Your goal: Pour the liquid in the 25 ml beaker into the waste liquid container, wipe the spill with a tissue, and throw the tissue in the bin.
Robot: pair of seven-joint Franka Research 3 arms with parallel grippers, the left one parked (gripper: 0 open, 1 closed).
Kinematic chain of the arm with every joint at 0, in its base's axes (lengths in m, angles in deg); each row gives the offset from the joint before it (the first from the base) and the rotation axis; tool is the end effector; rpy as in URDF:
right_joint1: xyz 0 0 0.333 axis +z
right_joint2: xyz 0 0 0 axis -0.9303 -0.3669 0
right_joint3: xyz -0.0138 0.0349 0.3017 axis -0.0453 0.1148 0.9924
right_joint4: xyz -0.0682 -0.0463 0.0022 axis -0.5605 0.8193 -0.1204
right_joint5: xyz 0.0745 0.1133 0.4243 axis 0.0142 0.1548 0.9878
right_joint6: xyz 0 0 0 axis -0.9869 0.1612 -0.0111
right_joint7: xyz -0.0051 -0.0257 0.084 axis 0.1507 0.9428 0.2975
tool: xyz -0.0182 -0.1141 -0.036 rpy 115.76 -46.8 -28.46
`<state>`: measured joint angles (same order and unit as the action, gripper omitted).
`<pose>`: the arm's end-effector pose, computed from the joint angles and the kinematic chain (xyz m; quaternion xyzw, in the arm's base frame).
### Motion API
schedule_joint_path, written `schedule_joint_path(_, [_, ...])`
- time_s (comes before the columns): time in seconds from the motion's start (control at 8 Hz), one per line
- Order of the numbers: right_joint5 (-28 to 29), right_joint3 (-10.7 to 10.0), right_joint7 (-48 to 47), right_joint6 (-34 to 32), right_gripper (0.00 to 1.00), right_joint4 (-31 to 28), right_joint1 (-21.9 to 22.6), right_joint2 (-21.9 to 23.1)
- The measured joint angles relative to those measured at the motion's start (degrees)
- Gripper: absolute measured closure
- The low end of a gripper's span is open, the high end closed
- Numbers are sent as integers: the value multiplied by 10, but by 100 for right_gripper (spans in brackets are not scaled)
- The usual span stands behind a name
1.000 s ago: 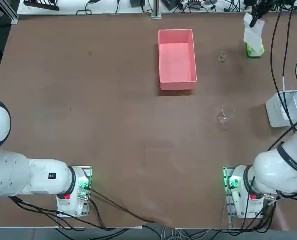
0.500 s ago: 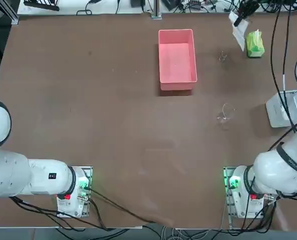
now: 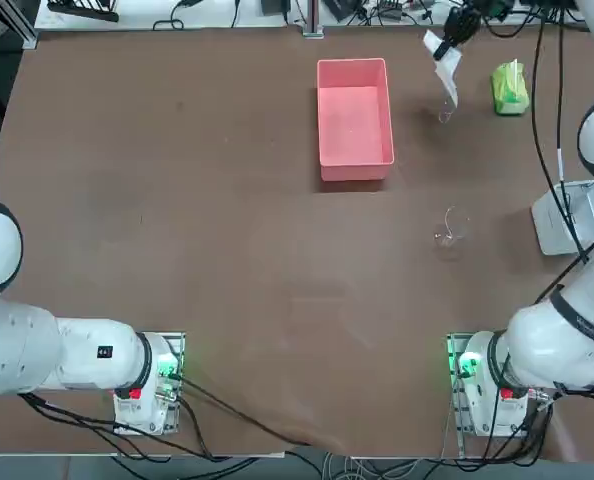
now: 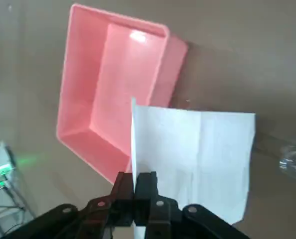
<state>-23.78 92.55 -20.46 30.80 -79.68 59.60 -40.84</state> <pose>0.7303 0.0910 0.3604 -0.9411 -0.1719 0.0810 0.2798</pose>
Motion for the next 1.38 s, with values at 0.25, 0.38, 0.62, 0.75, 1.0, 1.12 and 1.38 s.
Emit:
schedule_joint_path(0.25, [49,1,16,11,99,-6,12,-35])
schedule_joint_path(0.38, [63,1,38,19,99,-7,13,-51])
schedule_joint_path(0.62, [89,1,81,36,99,-8,13,-82])
schedule_joint_path(0.75, [106,0,96,40,99,-8,12,-95])
schedule_joint_path(1.0, [115,0,118,45,99,-8,12,-111])
schedule_joint_path(1.12, [116,0,126,49,99,-8,12,-116])
schedule_joint_path(1.38, [117,0,141,57,99,-7,12,-124])
